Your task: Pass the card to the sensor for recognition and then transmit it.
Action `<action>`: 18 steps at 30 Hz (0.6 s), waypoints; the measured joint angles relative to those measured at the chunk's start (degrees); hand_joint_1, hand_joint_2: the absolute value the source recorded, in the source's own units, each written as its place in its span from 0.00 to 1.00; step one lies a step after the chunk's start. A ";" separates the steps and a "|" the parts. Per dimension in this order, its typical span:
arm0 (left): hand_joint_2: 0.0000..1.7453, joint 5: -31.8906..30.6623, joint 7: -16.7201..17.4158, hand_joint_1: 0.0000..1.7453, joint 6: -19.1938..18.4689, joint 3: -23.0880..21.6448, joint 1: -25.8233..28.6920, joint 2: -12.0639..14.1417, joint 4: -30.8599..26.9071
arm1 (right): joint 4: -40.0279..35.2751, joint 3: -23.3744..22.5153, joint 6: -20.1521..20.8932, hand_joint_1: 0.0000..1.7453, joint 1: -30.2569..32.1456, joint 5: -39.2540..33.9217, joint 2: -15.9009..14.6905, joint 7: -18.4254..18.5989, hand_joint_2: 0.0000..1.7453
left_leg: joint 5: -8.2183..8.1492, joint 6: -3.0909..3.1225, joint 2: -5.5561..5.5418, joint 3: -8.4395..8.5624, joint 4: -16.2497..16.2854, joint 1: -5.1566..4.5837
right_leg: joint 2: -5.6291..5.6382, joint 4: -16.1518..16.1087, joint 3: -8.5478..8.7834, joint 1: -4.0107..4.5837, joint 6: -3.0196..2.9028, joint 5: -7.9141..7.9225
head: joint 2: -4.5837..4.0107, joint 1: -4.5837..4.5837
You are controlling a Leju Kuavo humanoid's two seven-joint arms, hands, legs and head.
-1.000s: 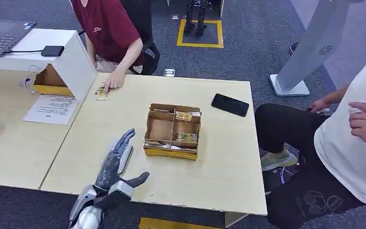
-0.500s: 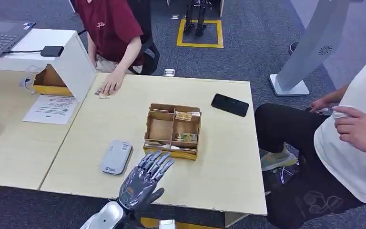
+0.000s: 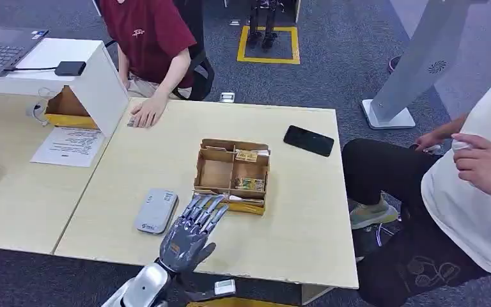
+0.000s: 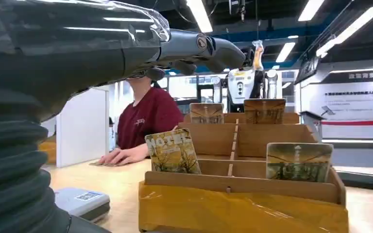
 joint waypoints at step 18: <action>1.00 3.31 -4.38 0.00 -1.18 -0.39 -1.50 -3.63 0.53 | -0.04 -1.29 -0.09 0.00 -0.24 1.38 0.48 -0.33 1.00 | 0.00 0.00 0.00 0.00 0.01 -0.01 | 0.00 0.00 -0.01 0.00 0.00 0.00 | 0.00 -0.02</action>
